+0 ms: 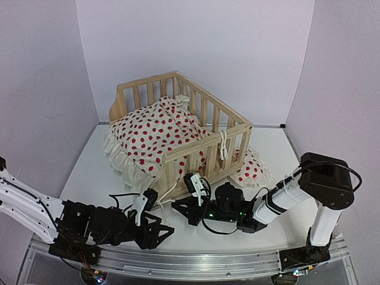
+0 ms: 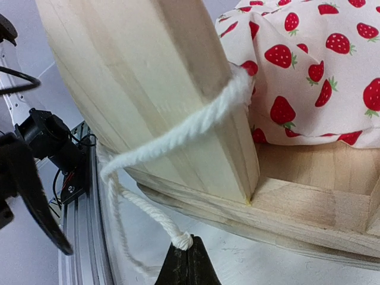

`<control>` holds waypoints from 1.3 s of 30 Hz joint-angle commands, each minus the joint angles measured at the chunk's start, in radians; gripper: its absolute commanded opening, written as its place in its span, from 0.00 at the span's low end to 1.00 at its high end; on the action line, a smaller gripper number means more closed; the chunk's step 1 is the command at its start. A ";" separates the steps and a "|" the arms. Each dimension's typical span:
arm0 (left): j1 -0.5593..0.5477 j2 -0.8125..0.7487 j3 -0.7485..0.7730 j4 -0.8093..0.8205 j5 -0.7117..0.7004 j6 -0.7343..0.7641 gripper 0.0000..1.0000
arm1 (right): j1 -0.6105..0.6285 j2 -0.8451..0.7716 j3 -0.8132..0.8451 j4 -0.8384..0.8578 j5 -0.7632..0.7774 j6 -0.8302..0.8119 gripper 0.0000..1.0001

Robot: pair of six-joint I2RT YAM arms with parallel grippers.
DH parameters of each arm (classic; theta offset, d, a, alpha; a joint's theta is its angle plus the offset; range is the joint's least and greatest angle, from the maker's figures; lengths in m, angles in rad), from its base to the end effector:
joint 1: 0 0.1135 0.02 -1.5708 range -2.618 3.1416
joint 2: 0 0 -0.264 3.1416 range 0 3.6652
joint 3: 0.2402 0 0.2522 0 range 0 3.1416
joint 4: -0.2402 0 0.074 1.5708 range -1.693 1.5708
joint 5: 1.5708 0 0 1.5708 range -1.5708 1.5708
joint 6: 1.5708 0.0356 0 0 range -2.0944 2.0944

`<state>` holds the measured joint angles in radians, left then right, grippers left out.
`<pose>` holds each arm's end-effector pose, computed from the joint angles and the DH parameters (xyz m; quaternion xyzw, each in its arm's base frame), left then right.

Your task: Set up the pet bed

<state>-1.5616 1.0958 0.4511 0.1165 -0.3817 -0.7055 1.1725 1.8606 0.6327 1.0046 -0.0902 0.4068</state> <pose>0.0153 -0.2234 0.1951 0.2675 0.8138 -0.3733 0.3561 0.1293 0.3156 0.1317 -0.3177 0.7137 0.4674 0.4138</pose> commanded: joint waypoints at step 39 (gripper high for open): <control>0.168 0.329 0.546 -0.624 -0.310 -0.058 0.07 | -0.001 -0.057 0.050 0.047 0.009 -0.023 0.00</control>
<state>-1.4342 1.3979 0.9611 -0.4980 -0.6922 -0.7704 1.1725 1.8381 0.6479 0.9955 -0.1265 0.3828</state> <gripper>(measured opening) 0.157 0.018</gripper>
